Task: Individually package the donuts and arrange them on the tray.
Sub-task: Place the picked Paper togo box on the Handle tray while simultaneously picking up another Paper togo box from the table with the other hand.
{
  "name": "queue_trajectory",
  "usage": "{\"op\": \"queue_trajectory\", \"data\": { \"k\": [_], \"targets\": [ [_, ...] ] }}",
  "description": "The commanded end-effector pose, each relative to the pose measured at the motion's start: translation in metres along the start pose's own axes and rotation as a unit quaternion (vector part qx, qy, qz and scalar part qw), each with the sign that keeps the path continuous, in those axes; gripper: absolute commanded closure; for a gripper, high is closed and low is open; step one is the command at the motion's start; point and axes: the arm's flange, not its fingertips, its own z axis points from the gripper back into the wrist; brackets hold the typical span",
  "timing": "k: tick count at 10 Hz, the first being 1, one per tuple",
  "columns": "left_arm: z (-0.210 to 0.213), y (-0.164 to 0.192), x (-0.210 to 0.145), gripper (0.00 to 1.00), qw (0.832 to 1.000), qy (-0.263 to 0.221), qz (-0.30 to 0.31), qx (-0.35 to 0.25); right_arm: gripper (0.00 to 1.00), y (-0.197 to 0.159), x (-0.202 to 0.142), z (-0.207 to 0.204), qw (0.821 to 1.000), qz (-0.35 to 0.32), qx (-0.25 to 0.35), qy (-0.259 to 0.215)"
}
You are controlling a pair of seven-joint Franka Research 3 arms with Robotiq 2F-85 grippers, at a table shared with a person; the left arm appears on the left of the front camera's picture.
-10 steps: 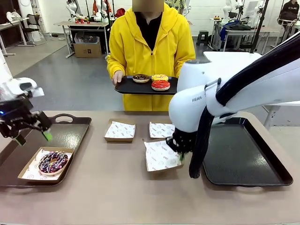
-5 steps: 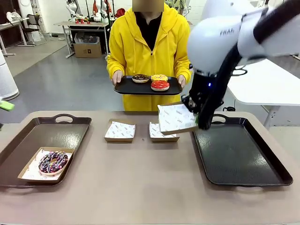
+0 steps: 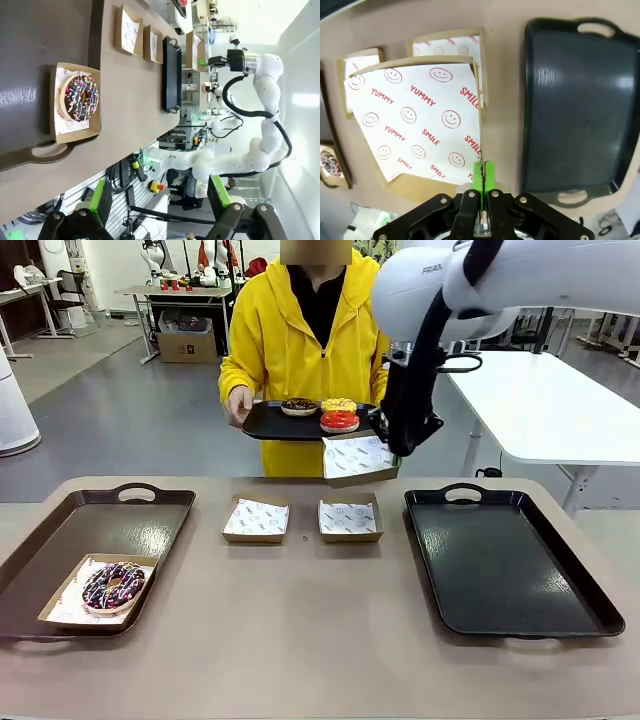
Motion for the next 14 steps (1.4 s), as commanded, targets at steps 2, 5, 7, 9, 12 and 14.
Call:
{"op": "queue_trajectory", "data": {
  "k": [2, 5, 7, 9, 12, 14],
  "targets": [
    [0.0, 0.0, 0.0, 0.0, 1.0, 0.0, 0.0, 0.0, 1.0, 0.021, 0.037, 0.004, 1.0, 0.003, -0.023, -0.001],
    [0.0, 0.0, 0.0, 0.0, 1.0, 0.0, 0.0, 0.0, 1.0, 0.033, 0.06, -0.007, 1.0, -0.004, -0.027, 0.013],
    [0.0, 0.0, 0.0, 0.0, 1.0, 0.0, 0.0, 0.0, 1.0, 0.025, 0.048, -0.01, 1.0, 0.01, -0.011, 0.009],
    [0.0, 0.0, 0.0, 0.0, 1.0, 0.0, 0.0, 0.0, 1.0, 0.025, 0.048, -0.01, 1.0, 0.01, -0.011, 0.009],
    [0.0, 0.0, 0.0, 0.0, 1.0, 0.0, 0.0, 0.0, 1.0, 0.025, 0.048, -0.01, 1.0, 0.01, -0.011, 0.009],
    [0.0, 0.0, 0.0, 0.0, 1.0, 0.0, 0.0, 0.0, 1.0, 0.025, 0.048, -0.01, 1.0, 0.01, -0.011, 0.009]
  ]
}}
